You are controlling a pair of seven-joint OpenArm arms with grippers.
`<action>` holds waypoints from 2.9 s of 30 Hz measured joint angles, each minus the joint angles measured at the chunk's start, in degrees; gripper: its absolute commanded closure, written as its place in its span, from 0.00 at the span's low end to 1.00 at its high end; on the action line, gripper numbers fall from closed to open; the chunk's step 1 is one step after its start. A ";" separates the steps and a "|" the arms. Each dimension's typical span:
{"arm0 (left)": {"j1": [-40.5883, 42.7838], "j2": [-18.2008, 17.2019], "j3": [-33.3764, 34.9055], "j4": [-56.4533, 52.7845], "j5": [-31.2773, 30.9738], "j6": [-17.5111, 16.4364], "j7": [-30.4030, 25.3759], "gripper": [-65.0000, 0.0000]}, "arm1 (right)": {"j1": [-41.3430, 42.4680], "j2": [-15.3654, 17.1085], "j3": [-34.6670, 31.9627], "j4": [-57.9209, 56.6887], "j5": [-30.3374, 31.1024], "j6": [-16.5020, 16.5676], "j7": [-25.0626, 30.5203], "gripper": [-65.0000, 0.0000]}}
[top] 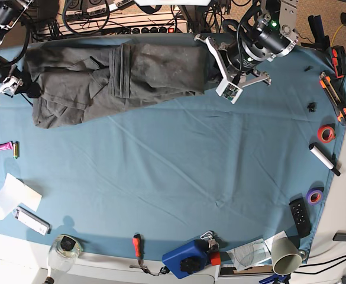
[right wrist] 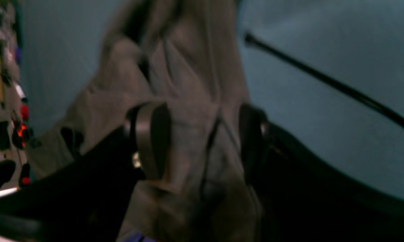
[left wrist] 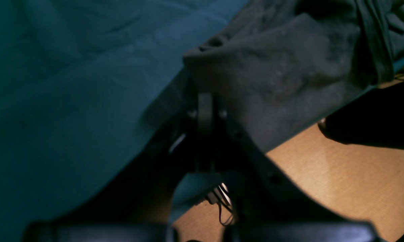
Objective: Fold the T-shirt properly
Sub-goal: 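Grasp the folded bundle end with the right gripper, then lift and roll the bundle with the right gripper toward the left gripper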
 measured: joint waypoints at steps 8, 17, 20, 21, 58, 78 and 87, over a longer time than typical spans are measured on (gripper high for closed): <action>-0.07 0.00 0.00 0.00 -0.02 0.00 -0.07 1.00 | -1.05 -0.46 -2.12 0.24 2.69 0.00 0.44 0.48; -0.04 0.00 0.00 0.00 0.00 0.00 -0.83 1.00 | -0.72 -3.67 -1.77 0.61 -0.26 0.39 2.14 0.80; -0.04 0.00 0.00 0.00 0.00 0.00 -0.83 1.00 | -0.72 -4.42 -1.77 0.57 -0.76 0.33 2.14 0.96; -0.04 0.00 0.00 0.00 0.00 0.00 -0.83 1.00 | -0.59 -4.39 -1.77 0.57 -1.29 0.31 2.10 1.00; 1.22 0.00 -0.11 2.84 6.71 4.96 0.83 1.00 | 23.87 0.52 -9.68 -0.02 0.07 -0.24 -1.49 1.00; 5.25 0.02 -0.07 3.50 16.09 8.90 0.74 1.00 | 0.66 0.57 -14.23 36.02 10.67 0.15 -1.68 1.00; 5.77 0.02 -0.07 3.50 16.11 9.49 1.20 1.00 | -7.28 0.52 -14.25 46.40 10.82 -0.02 -1.77 1.00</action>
